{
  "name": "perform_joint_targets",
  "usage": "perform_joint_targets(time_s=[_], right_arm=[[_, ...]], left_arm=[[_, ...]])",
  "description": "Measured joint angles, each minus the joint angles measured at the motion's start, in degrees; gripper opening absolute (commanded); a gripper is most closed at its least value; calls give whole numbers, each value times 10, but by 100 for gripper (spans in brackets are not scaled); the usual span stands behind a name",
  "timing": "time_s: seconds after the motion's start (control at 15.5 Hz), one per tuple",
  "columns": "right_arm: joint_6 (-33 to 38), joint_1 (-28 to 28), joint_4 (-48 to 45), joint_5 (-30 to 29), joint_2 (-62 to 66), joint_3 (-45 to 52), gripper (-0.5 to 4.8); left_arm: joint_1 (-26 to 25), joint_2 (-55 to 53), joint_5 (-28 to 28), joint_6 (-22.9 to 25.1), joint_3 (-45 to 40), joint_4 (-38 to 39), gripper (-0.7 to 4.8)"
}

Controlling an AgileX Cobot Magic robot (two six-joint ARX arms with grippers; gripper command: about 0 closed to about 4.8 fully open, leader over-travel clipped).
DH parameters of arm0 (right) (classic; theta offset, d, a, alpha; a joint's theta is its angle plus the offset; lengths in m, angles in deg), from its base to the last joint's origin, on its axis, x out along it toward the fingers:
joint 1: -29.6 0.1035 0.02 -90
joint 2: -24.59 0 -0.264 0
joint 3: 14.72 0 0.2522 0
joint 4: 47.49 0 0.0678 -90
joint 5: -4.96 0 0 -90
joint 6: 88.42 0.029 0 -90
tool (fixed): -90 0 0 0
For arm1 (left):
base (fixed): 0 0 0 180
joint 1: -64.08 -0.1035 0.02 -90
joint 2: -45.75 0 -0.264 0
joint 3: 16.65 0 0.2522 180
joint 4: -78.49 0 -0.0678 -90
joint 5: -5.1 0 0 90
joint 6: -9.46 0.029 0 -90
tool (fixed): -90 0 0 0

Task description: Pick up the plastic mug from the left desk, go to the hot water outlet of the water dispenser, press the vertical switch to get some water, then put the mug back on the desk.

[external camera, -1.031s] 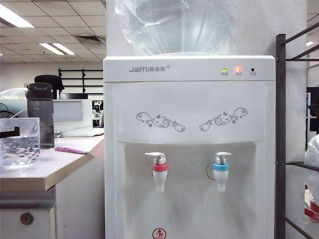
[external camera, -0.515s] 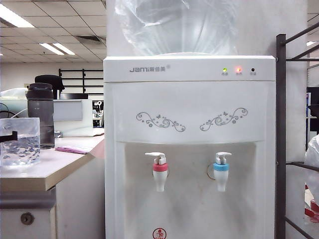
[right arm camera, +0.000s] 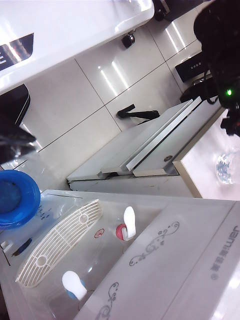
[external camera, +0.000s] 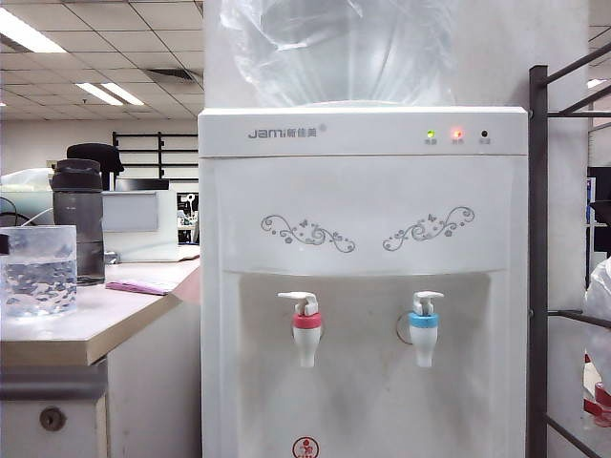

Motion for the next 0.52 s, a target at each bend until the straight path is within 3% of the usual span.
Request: perform_joint_targets(time_s=[0.06, 0.13, 0.39, 0.52], right_arm=[[0, 0, 0, 0, 0, 0, -5], [0, 0, 0, 0, 0, 0, -5], [0, 0, 0, 0, 0, 0, -5], [0, 0, 0, 0, 0, 0, -5]], left_arm=[[0, 45, -19, 0, -39, -1, 137], [0, 62, -28, 0, -54, -1, -3], [0, 248, -34, 15, -156, -1, -6], [1, 284, -99, 15, -156, 0, -6]])
